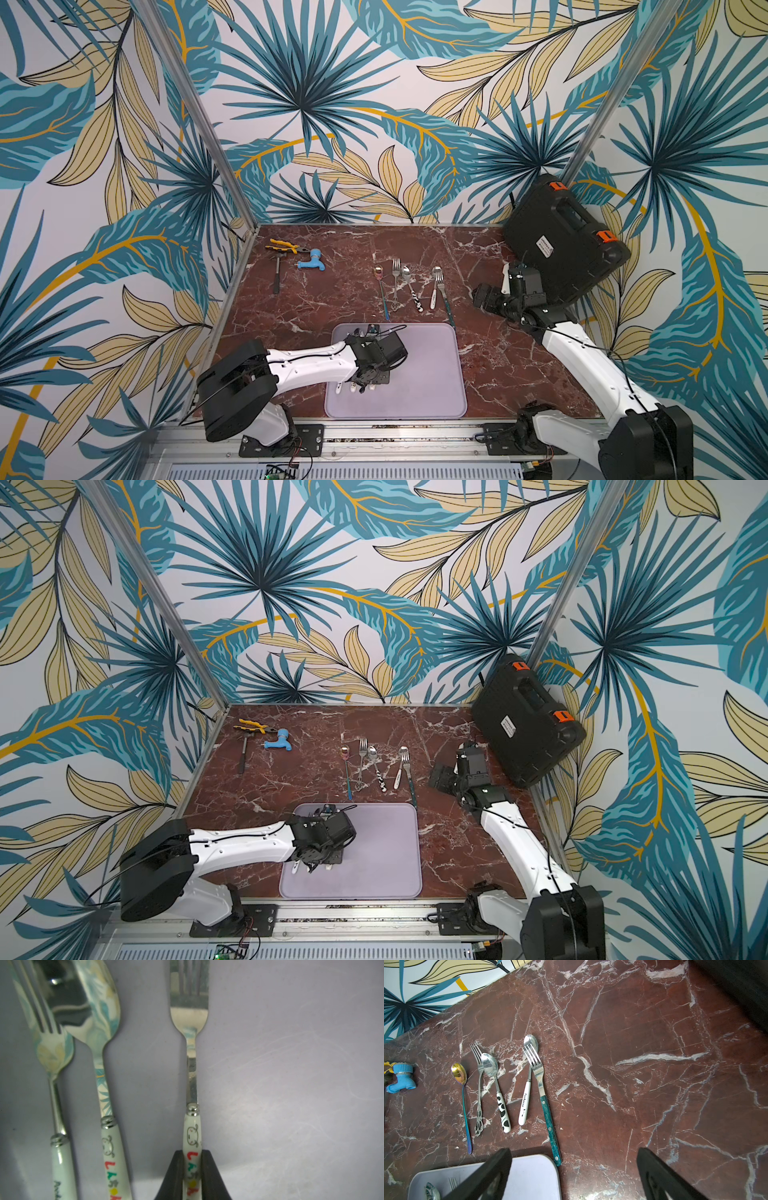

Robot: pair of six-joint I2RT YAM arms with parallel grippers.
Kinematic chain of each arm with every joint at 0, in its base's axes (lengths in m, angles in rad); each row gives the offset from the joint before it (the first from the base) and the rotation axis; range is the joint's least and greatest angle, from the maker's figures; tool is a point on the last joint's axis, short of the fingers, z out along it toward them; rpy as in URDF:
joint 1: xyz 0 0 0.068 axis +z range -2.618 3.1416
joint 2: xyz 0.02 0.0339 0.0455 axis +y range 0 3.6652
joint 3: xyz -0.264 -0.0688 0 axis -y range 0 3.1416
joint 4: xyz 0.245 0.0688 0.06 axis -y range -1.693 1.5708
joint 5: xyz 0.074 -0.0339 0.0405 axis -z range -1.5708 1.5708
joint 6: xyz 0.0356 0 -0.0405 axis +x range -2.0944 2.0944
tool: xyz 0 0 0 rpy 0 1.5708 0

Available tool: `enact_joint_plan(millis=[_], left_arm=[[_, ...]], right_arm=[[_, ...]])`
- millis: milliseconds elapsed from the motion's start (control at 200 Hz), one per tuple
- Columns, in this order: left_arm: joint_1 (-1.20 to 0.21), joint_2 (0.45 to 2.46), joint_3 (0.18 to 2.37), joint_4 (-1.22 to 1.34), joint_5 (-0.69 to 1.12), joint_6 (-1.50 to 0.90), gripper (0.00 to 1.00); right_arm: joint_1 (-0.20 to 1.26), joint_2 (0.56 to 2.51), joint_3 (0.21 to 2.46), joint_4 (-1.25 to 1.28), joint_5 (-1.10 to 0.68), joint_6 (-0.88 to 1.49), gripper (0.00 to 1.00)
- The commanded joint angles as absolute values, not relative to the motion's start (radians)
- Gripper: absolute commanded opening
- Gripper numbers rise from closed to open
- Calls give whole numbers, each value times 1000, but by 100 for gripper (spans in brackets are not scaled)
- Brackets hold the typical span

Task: Set the spoon and fork side by side
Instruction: Place the fork on the tray.

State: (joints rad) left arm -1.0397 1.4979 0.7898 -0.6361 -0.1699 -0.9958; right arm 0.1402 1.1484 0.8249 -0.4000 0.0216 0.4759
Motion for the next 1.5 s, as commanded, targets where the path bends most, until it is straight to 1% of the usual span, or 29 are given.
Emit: enact_joint_plan(millis=[0, 140, 320, 446, 566, 676, 816, 1182, 1327, 1497], left_arm=[[-1040, 1494, 768, -632, -188, -1020, 0], [-1040, 1497, 763, -630, -190, -1024, 0], [-1040, 1503, 761, -634, -193, -1028, 4], [-1039, 1502, 757, -634, -198, -1034, 9], [-1040, 1502, 756, -625, -198, -1035, 17], [-1039, 1501, 761, -623, -200, -1031, 22], [-1040, 1491, 765, -623, -201, -1028, 32], [-1036, 1374, 808, -679, -249, -999, 52], [-1008, 1332, 847, -723, -267, -958, 54], [-932, 1292, 879, -723, -256, -874, 56]], right_arm=[[141, 1141, 838, -426, 24, 475, 100], [141, 1143, 838, -426, 25, 477, 99], [141, 1141, 838, -426, 23, 477, 100], [141, 1142, 838, -426, 23, 477, 100], [141, 1141, 838, -426, 23, 477, 99], [141, 1142, 839, -428, 23, 477, 99], [141, 1141, 838, -427, 23, 477, 100], [141, 1143, 836, -425, 23, 477, 99], [141, 1143, 836, -424, 22, 477, 99], [141, 1145, 835, -422, 22, 477, 100]])
